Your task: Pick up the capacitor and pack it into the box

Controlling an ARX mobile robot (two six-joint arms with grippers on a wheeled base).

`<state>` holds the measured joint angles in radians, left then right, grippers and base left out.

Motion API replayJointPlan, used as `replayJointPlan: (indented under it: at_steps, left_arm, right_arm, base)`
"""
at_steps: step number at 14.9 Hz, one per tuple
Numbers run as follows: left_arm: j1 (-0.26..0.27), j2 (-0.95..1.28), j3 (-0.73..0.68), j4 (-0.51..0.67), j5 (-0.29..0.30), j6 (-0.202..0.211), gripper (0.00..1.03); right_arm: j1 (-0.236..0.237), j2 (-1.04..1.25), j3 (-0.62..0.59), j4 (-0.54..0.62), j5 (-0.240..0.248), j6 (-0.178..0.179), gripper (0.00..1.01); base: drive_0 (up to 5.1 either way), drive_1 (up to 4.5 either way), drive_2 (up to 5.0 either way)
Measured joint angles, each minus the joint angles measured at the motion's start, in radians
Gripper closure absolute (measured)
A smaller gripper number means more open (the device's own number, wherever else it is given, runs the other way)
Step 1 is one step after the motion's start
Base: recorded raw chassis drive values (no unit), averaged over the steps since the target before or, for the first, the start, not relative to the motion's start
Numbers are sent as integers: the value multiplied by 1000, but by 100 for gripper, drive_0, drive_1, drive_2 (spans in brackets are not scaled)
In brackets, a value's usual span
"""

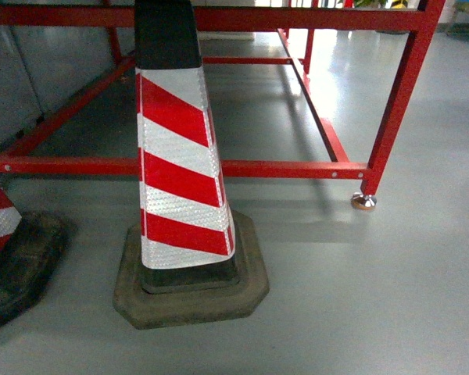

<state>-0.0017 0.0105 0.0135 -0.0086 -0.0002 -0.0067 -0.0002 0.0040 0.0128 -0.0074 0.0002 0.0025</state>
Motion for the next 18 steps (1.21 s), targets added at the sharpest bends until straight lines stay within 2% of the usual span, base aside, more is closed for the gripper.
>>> replayJointPlan:
  at_steps: [18]
  left_arm:
    - [0,0,0,2,-2,8,59]
  right_arm:
    - [0,0,0,2,0,0,3]
  base:
    - [0,0,0]
